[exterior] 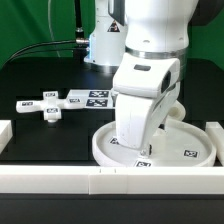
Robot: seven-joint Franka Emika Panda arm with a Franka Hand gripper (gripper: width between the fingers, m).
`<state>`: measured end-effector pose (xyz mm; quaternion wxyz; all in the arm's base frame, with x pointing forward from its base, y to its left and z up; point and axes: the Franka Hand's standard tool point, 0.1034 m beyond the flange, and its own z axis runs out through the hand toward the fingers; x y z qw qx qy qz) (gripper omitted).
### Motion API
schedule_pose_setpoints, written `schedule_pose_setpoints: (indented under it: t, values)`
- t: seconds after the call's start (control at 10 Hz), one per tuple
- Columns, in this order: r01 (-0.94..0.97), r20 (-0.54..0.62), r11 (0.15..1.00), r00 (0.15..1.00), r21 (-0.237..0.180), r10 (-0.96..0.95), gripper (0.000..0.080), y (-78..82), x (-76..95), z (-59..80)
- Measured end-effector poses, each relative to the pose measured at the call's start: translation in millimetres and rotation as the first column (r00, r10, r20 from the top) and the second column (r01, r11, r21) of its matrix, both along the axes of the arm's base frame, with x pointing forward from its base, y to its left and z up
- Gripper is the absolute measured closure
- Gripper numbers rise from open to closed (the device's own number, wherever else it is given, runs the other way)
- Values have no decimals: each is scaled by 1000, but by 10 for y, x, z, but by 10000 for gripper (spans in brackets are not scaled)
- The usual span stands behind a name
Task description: Assemble round table
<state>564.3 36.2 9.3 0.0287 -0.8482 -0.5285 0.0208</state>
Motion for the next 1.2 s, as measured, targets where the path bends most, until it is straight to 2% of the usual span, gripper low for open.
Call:
schedule_pose_setpoints:
  t: [0.2,0.5,0.8,0.9,1.0,1.2]
  values:
    - [14,6,1000,1000,-4,-14,153,-34,-1,65]
    - [103,30,995,994,-16,-102,151,-139,-126,233]
    - [299,41,954,954,-29,-298,151,-30,-332,522]
    - [337,40,941,941,-32,-335,151,39,-407,554]
    - [343,58,939,938,-22,-341,151,90,-409,549]
    - [366,53,930,930,-25,-364,151,81,-418,542]
